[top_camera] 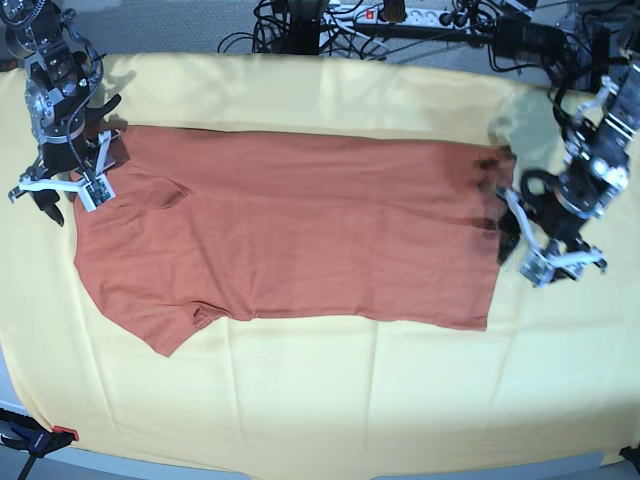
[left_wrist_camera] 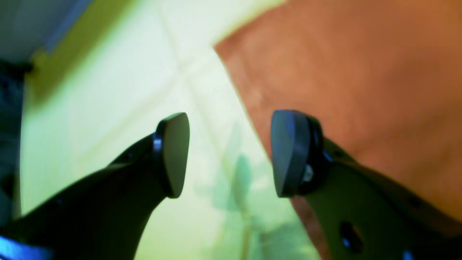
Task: Fold the T-shirt properly
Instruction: 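Release the shirt and move both grippers to its side edges, then grasp the shirt's hem corners with both grippers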
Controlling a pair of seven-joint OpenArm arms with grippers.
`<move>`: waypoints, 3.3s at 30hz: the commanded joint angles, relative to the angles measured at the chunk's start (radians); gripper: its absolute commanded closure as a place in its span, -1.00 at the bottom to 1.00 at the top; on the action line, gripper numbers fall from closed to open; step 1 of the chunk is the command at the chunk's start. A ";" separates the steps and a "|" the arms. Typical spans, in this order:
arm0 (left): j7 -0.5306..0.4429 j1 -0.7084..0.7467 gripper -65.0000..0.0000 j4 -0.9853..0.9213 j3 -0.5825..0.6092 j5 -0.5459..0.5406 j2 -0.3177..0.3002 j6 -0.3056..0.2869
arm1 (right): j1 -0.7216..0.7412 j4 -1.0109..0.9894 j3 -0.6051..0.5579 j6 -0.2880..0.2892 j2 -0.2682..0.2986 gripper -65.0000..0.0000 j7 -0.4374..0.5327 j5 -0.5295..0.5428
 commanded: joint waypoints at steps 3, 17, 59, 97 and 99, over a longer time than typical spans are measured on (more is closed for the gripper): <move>-0.013 -0.029 -0.09 -0.103 -0.187 -0.190 0.052 -0.151 | 0.005 0.012 0.010 -0.018 0.017 -0.11 0.003 -0.005; 0.015 -0.493 -0.09 -0.961 -0.265 -0.446 0.307 -0.534 | 0.005 0.012 0.009 0.023 0.016 -0.11 0.004 0.029; 0.034 -0.602 1.00 -1.212 -0.093 -0.360 0.497 -0.521 | 0.897 -0.998 0.011 0.349 -0.131 -0.11 0.121 0.563; 0.039 -0.591 1.00 -1.212 -0.093 -0.362 0.491 -0.525 | 0.931 -1.144 0.243 0.668 -0.220 -0.11 0.103 0.742; 0.039 -0.591 1.00 -1.212 -0.093 -0.362 0.488 -0.525 | 0.934 -1.144 0.243 0.636 -0.219 -0.10 0.114 0.743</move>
